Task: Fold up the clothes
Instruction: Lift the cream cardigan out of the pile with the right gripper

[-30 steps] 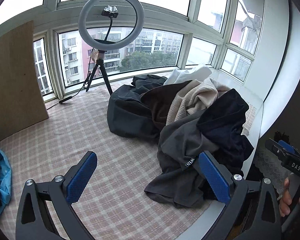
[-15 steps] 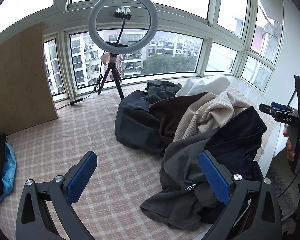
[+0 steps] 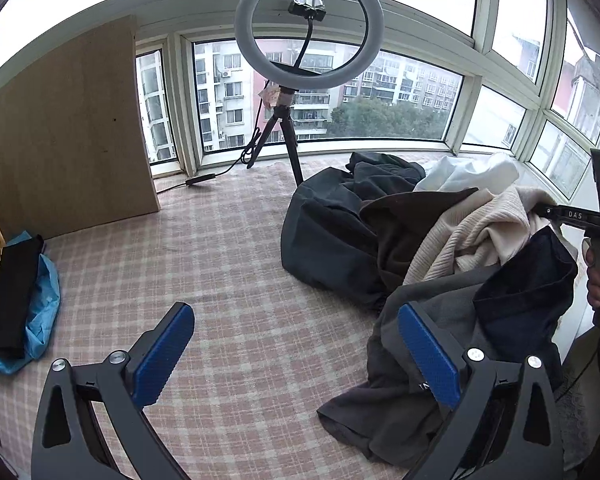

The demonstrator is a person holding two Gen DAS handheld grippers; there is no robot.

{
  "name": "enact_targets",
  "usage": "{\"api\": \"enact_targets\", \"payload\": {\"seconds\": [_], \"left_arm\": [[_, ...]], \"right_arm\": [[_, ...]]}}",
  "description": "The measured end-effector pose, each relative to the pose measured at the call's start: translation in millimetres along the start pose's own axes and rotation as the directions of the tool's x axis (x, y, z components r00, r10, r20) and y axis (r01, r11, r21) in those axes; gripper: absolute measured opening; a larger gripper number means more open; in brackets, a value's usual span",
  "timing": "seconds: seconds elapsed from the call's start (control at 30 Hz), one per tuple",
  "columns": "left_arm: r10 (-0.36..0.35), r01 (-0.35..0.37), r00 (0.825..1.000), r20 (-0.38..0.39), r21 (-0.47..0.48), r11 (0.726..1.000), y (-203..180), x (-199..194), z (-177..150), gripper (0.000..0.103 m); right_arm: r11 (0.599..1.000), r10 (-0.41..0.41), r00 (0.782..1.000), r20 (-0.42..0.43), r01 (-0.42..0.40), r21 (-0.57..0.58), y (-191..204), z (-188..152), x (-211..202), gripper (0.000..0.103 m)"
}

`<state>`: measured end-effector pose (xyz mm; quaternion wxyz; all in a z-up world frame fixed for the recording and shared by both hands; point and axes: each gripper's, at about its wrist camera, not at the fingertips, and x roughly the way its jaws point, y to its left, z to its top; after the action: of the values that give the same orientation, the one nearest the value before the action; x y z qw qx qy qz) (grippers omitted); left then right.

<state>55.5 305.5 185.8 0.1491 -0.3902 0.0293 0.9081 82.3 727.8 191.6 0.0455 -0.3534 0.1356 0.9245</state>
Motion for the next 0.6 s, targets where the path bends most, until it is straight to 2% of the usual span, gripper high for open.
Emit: {"api": "enact_targets", "payload": {"seconds": [0.1,0.2,0.37,0.47,0.6], "left_arm": [[0.017,-0.017,1.000,0.008,-0.002,1.000,5.5,-3.0,4.4,0.102],[0.028,-0.027,0.999,0.032,-0.013,1.000,14.2,-10.9,11.3,0.102],[0.022,-0.020,0.996,0.091,-0.024,1.000,32.4,-31.2,15.1,0.102],[0.022,-0.021,0.994,0.107,-0.012,1.000,46.7,-39.9,13.6,0.102],[0.018,-0.013,0.990,0.139,-0.032,0.999,80.0,-55.6,11.7,0.102]], "right_arm": [[1.000,-0.006,0.986,0.165,0.002,0.023,12.2,34.4,-49.5,0.008],[0.997,-0.035,0.959,0.280,0.051,-0.051,46.8,72.4,-86.3,0.006],[0.989,-0.037,0.911,0.410,0.093,-0.117,111.7,111.4,-128.0,0.005],[0.984,-0.028,0.872,0.489,0.109,-0.138,150.7,133.7,-158.2,0.005],[0.986,0.028,0.835,0.550,0.069,-0.155,207.9,167.0,-202.5,0.005]]}}
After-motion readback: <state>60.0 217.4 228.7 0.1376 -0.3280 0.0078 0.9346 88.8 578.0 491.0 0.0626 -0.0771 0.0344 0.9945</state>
